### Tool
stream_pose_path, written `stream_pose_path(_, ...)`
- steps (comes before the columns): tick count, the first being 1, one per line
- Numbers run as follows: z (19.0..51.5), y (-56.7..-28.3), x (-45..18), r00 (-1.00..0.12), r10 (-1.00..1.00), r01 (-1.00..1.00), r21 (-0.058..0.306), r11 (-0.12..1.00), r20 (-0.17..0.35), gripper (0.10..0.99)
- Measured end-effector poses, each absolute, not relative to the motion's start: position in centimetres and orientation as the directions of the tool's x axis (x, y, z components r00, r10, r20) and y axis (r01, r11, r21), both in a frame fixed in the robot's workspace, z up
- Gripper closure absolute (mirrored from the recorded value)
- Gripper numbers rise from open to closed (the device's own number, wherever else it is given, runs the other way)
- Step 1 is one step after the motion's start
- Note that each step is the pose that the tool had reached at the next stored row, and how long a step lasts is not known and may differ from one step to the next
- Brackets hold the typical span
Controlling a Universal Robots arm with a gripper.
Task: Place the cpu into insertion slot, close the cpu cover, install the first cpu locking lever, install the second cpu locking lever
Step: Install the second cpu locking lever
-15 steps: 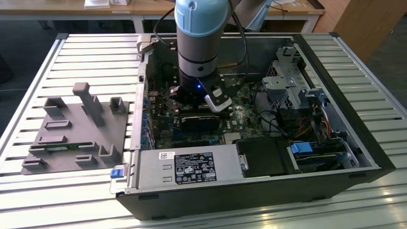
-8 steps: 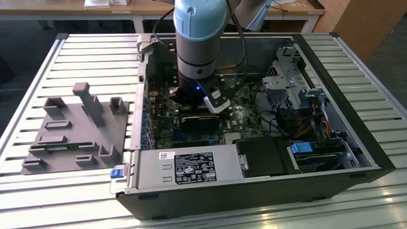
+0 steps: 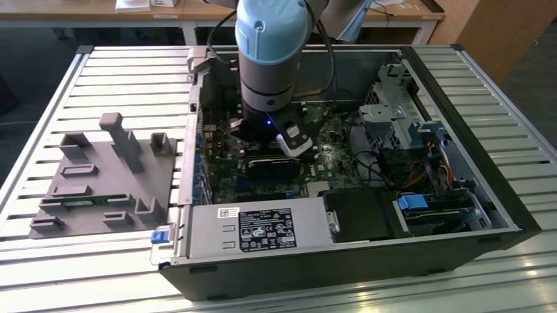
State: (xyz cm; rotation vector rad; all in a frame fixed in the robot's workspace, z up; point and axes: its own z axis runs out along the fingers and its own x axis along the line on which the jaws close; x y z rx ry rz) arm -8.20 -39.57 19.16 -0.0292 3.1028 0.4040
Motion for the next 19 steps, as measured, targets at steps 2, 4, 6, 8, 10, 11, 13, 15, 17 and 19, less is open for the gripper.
stream_pose_path(2, 19.08, -39.57, -8.31, -1.000, -0.017, -0.020, 0.262, 0.965, -0.015, 0.980)
stream_pose_path(4, 18.95, -39.57, -8.44, -1.000, -0.017, -0.020, 0.267, 0.963, -0.015, 0.980)
stream_pose_path(6, 18.82, -39.58, -8.58, -1.000, -0.017, -0.020, 0.269, 0.963, -0.014, 0.980)
stream_pose_path(8, 18.79, -39.58, -8.60, -1.000, -0.017, -0.020, 0.270, 0.963, -0.015, 0.980)
stream_pose_path(10, 18.77, -39.58, -8.60, -1.000, -0.017, -0.020, 0.270, 0.963, -0.015, 0.980)
stream_pose_path(11, 18.79, -39.60, -8.60, -1.000, -0.017, -0.020, 0.270, 0.963, -0.015, 0.980)
stream_pose_path(13, 18.84, -39.61, -8.59, -1.000, -0.016, -0.020, 0.270, 0.963, -0.015, 0.980)
stream_pose_path(15, 18.91, -39.61, -8.58, -1.000, -0.017, -0.020, 0.269, 0.963, -0.015, 0.980)
stream_pose_path(17, 18.95, -39.63, -8.61, -1.000, -0.017, -0.020, 0.260, 0.965, -0.015, 0.980)
stream_pose_path(19, 18.97, -39.63, -8.62, -1.000, -0.017, -0.020, 0.258, 0.966, -0.015, 0.980)
